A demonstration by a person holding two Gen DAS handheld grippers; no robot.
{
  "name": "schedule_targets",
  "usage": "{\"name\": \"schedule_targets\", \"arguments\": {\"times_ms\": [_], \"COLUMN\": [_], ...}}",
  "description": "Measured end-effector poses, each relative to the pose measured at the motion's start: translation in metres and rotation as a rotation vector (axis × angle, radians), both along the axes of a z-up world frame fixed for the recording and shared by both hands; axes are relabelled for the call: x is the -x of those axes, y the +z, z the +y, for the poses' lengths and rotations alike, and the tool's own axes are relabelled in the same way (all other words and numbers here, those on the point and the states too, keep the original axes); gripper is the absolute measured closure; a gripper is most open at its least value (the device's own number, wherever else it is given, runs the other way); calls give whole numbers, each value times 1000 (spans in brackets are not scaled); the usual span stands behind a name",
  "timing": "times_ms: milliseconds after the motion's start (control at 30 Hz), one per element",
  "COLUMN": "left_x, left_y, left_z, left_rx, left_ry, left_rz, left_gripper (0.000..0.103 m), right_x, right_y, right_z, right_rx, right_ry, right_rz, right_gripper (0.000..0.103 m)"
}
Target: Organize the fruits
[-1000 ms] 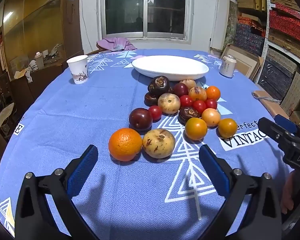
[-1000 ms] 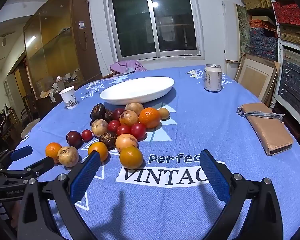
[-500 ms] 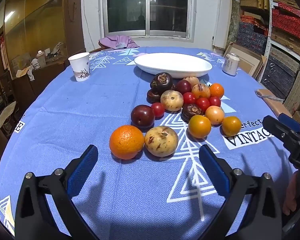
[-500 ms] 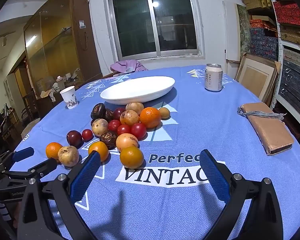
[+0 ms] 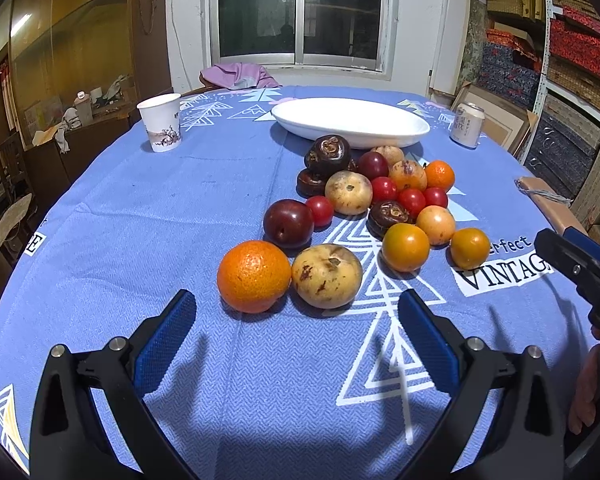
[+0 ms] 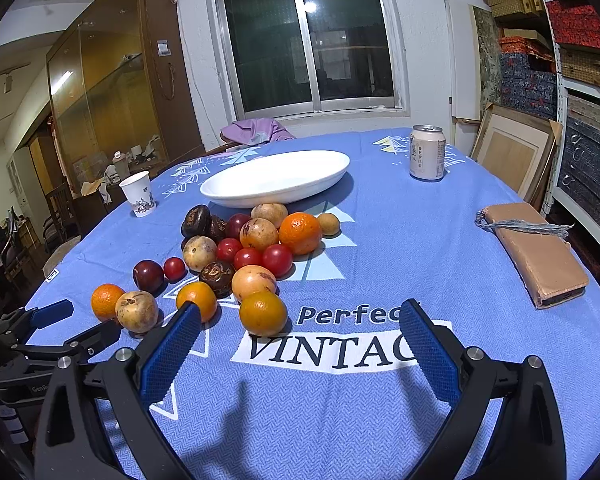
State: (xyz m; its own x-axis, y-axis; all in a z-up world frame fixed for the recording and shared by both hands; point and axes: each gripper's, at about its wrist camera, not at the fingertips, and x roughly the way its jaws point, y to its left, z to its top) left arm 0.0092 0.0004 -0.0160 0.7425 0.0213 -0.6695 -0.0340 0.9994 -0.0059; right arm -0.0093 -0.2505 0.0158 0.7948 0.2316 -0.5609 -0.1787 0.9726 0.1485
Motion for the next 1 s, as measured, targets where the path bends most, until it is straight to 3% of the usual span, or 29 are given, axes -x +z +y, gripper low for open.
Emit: {"name": "schedule_targets", "arguments": {"times_ms": [1000], "left_x": [-1], "left_y": [-3], "left_z": [0], "left_rx": [14], "left_ry": [-3], "left_rz": [15], "left_gripper": [4], "right_x": [0], "right_y": [0], "right_z": [-1], "right_rx": [-3], "right_ry": [0], "right_rz": [2], "right_gripper": [3]}}
